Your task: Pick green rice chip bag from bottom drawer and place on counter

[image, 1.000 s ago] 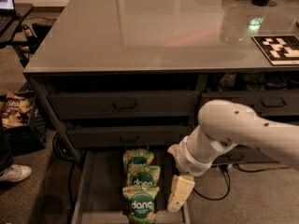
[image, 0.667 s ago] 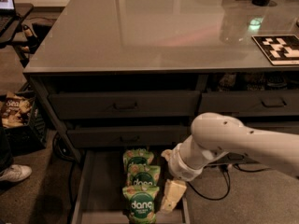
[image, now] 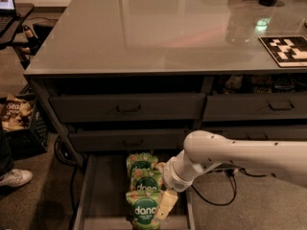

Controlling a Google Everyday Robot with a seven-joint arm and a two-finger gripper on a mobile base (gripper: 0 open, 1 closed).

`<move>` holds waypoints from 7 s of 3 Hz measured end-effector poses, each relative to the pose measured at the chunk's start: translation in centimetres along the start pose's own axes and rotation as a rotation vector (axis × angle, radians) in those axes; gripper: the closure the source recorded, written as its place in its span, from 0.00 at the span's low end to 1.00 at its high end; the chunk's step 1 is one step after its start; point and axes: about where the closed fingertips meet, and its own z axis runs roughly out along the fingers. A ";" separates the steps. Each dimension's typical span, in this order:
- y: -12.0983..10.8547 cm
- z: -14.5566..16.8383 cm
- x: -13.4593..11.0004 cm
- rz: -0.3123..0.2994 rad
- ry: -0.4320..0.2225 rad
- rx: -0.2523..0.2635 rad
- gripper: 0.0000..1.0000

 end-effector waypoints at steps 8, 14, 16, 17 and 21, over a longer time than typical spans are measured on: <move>-9.8 15.8 8.6 0.077 0.025 0.008 0.00; -13.4 25.8 12.4 0.082 0.098 0.026 0.38; -13.4 25.8 12.4 0.082 0.099 0.026 0.84; -13.4 25.8 12.4 0.082 0.099 0.026 1.00; -7.5 19.8 10.2 0.214 -0.031 0.058 1.00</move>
Offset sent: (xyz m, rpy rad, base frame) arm 0.0257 0.0033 -0.0684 0.0044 -0.0566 -0.0493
